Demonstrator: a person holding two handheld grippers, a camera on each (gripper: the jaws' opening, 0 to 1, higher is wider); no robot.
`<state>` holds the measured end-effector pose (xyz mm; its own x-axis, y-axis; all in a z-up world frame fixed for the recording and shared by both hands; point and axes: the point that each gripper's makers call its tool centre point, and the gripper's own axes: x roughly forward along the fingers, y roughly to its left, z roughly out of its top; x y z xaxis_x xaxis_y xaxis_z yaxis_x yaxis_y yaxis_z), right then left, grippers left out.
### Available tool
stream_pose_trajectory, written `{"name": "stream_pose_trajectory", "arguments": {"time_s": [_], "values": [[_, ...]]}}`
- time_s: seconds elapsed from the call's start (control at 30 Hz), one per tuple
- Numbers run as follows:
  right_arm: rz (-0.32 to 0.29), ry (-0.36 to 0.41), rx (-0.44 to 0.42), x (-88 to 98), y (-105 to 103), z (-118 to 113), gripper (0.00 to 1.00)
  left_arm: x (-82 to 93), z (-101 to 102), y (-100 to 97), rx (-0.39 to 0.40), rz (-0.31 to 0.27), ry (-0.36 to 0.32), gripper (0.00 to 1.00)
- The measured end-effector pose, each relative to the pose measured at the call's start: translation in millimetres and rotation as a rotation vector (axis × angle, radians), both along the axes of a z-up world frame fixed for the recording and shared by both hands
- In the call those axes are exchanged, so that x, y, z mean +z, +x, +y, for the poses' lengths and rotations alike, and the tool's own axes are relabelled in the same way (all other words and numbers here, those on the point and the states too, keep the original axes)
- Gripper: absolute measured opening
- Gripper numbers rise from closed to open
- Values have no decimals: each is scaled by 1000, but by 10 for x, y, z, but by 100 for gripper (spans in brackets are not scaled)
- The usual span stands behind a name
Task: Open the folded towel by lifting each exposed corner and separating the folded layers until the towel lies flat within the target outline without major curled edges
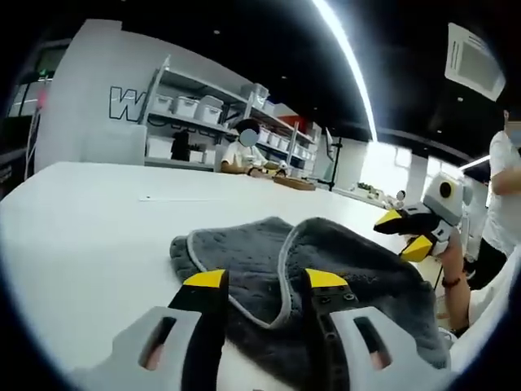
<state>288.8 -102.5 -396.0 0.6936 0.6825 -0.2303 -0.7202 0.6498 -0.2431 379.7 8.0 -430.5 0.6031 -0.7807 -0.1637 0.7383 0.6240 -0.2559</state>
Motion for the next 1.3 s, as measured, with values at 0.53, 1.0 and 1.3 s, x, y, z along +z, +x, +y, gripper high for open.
{"name": "stream_pose_trajectory", "arguments": {"time_s": [0.53, 1.0, 1.3], "values": [[9, 40, -24, 11, 149, 35, 27, -100, 34, 194, 44, 34, 22, 36], [30, 39, -55, -41, 243, 26, 27, -99, -39, 319, 50, 29, 45, 34], [51, 44, -59, -98, 270, 73, 27, -123, -54, 351, 60, 37, 54, 35]]}}
